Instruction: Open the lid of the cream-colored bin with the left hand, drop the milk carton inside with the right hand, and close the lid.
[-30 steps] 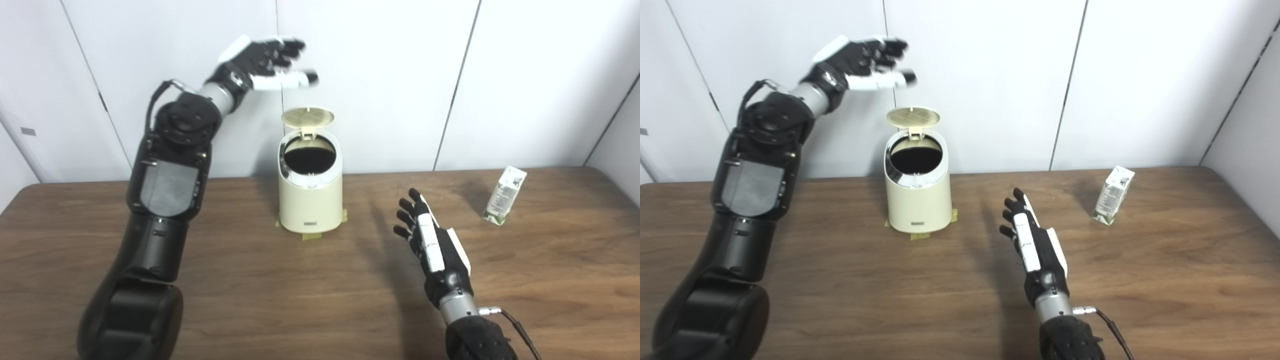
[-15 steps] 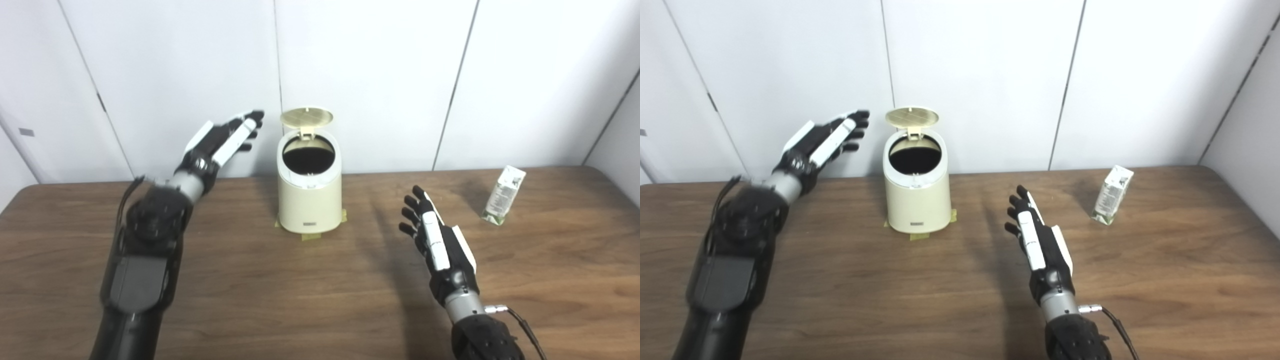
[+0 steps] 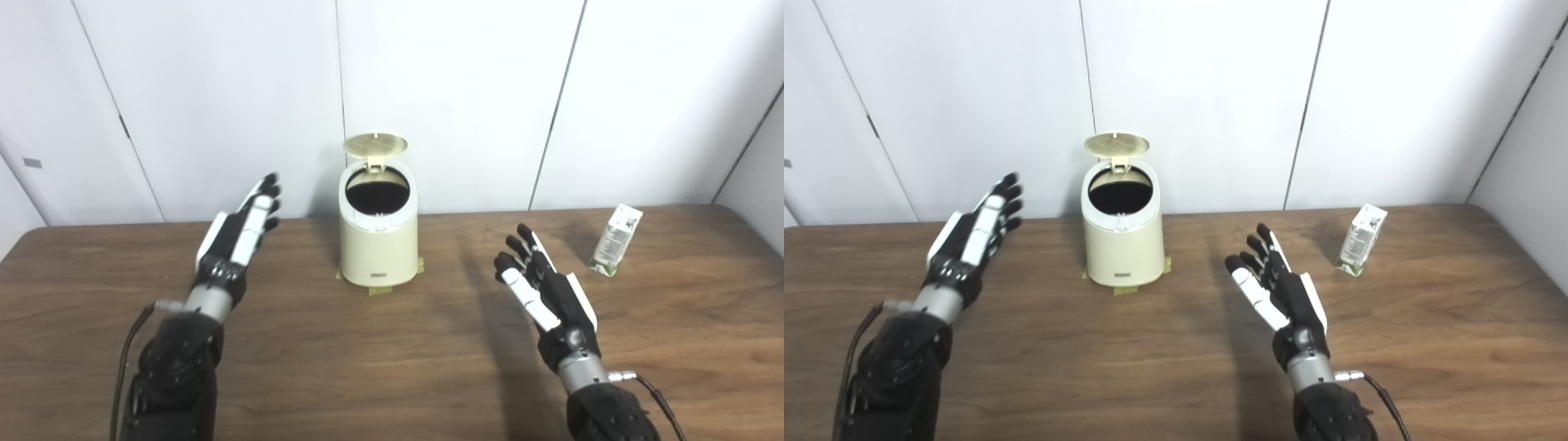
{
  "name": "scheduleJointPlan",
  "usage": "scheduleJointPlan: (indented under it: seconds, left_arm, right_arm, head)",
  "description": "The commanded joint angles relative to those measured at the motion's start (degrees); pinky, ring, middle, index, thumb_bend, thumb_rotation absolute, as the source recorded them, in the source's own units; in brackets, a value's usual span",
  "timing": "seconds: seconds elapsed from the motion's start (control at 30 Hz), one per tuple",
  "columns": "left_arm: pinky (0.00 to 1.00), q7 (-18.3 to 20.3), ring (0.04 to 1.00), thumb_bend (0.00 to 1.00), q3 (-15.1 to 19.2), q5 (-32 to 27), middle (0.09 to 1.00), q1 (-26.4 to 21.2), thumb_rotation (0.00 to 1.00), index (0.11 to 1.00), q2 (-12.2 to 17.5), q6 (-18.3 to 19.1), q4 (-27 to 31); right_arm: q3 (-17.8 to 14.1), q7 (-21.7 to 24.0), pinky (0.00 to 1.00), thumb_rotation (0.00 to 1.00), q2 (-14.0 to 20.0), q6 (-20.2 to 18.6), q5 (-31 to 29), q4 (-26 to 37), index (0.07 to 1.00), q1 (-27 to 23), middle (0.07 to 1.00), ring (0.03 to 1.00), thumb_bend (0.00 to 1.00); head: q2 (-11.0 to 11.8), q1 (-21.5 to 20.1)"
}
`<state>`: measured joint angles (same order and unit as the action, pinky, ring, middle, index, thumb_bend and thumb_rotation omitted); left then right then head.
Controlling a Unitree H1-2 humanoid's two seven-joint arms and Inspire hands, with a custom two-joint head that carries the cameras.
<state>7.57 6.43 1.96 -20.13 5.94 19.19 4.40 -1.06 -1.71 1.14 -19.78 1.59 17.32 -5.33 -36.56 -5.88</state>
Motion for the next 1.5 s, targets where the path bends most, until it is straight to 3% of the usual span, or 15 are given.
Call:
scheduleJointPlan:
  seconds: [0.0, 0.2, 0.27, 0.37, 0.43, 0.57, 0.93, 1.1, 1.23, 1.37, 1.47]
  left_arm:
    - [0.96, -0.8, 0.968, 0.55, -0.4, -0.5, 0.976, -1.1, 1.00, 0.996, 0.0, -2.9, 2.4]
    - [0.97, -0.3, 0.977, 0.53, -1.4, -0.5, 0.982, -0.1, 1.00, 0.998, 2.3, -3.8, 1.2]
    - [0.98, 0.2, 0.989, 0.54, -0.8, -1.9, 0.989, -0.7, 1.00, 0.999, 3.1, -5.0, -0.5]
    - [0.99, 0.5, 0.993, 0.54, -0.1, -3.3, 0.990, -1.1, 1.00, 1.000, 4.5, -6.3, -2.4]
    - [0.99, 0.8, 0.994, 0.51, 0.2, -4.3, 0.994, -1.2, 1.00, 1.000, 5.2, -6.2, -3.2]
    - [0.99, 1.2, 0.986, 0.49, 0.0, -4.9, 0.987, -1.7, 1.00, 1.000, 6.5, -7.1, -5.2]
    - [0.99, 2.4, 0.973, 0.51, -0.2, -5.9, 0.981, -2.3, 0.99, 0.999, 7.4, -4.0, -4.3]
    - [0.98, 2.5, 0.970, 0.48, -1.0, -5.1, 0.984, -1.7, 1.00, 1.000, 7.9, -3.0, -2.5]
    - [1.00, 2.6, 0.988, 0.48, -0.9, -6.3, 0.990, -1.4, 1.00, 1.000, 7.7, -1.3, -1.3]
    - [1.00, 2.4, 0.999, 0.48, -1.4, -6.0, 0.991, -1.1, 0.98, 1.000, 7.8, 0.5, 0.2]
    - [1.00, 2.2, 1.000, 0.48, -1.9, -5.4, 0.992, -1.0, 0.96, 1.000, 8.0, 0.9, 0.6]
  right_arm:
    - [-0.1, -0.6, 0.85, 0.41, 1.1, 0.9, 2.0, 2.7, 0.957, -2.2, 0.940, 0.910, 0.68]
    - [-2.8, -1.5, 0.85, 0.11, 3.8, 1.2, 3.5, 3.1, 0.930, -2.0, 0.932, 0.906, 0.80]
    - [-3.9, -1.5, 0.83, 0.09, 4.7, 1.1, 3.8, 3.6, 0.926, -1.8, 0.928, 0.891, 0.82]
    - [-4.3, -2.2, 0.75, 0.07, 6.0, -3.8, 8.0, 8.8, 0.907, -1.5, 0.908, 0.850, 0.83]
    - [-4.9, -2.3, 0.73, 0.04, 5.9, -6.5, 9.5, 11.5, 0.886, -1.3, 0.895, 0.840, 0.83]
    - [-8.1, -1.1, 0.74, 0.02, 5.4, -7.1, 11.6, 14.0, 0.874, -0.8, 0.876, 0.835, 0.84]
    - [-15.4, 3.9, 0.73, 0.12, 8.5, -7.1, 22.5, 12.9, 0.874, -2.4, 0.857, 0.817, 0.86]
    - [-17.2, 6.3, 0.71, 0.04, 11.5, -7.1, 29.8, 10.5, 0.877, -6.0, 0.888, 0.848, 0.86]
    - [-18.3, 9.1, 0.78, 0.08, 16.0, -7.1, 34.3, 6.8, 0.889, -9.2, 0.900, 0.876, 0.88]
    - [-19.0, 12.0, 0.70, 0.11, 19.1, -7.1, 35.6, 3.0, 0.906, -12.6, 0.883, 0.835, 0.91]
    - [-17.5, 12.5, 0.65, 0.11, 22.1, -7.0, 35.5, -1.2, 0.899, -14.7, 0.893, 0.817, 0.93]
  head:
    - [0.0, -0.2]
    - [0.1, -6.3]
    - [0.0, -10.0]
    - [0.3, -16.7]
    - [0.4, -18.4]
    - [0.5, -22.4]
    - [0.4, -25.5]
    - [0.2, -25.4]
    - [-0.1, -24.8]
    - [-0.3, -24.3]
    - [-0.3, -24.0]
